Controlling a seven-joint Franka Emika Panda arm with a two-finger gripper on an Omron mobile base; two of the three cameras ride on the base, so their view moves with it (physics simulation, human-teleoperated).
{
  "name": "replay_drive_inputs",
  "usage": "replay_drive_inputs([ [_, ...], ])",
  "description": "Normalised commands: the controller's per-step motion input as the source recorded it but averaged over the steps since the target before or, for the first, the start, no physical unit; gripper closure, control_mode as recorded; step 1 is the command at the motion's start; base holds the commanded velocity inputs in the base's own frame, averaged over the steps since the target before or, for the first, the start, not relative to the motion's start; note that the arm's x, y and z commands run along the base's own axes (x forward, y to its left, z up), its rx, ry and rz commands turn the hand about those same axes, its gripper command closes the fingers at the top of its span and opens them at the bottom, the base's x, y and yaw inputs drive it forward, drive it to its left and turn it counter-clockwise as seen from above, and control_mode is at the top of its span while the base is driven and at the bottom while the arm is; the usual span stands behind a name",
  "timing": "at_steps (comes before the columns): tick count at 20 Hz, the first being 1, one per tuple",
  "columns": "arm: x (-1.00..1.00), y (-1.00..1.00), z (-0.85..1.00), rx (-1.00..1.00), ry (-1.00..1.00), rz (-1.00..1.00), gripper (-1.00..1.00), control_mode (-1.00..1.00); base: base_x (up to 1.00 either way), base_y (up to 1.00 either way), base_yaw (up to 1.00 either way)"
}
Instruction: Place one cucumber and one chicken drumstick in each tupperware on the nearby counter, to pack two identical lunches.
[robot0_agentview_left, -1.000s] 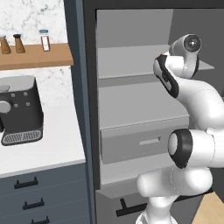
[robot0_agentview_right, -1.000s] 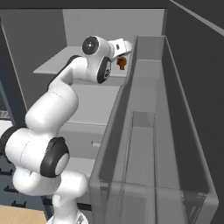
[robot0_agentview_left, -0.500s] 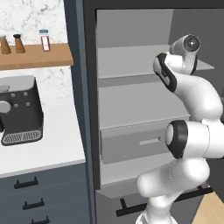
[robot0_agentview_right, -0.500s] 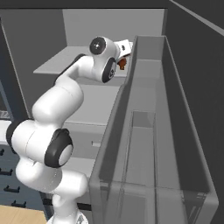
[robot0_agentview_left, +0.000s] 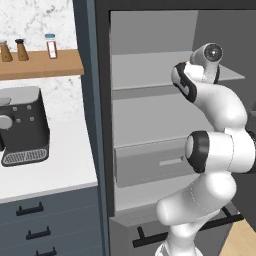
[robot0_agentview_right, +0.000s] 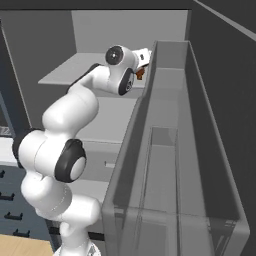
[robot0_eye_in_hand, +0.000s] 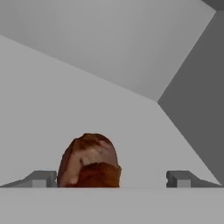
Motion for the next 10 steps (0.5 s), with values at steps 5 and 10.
replay_drive_inputs([
  [5, 0.22, 0.0, -0.15, 0.0, 0.0, 0.0, -1.0, -1.0, 0.0, 0.0, 0.0],
  [10, 0.15, -0.09, -0.08, 0.0, 0.01, 0.0, -1.0, -1.0, 0.0, 0.0, 0.0],
])
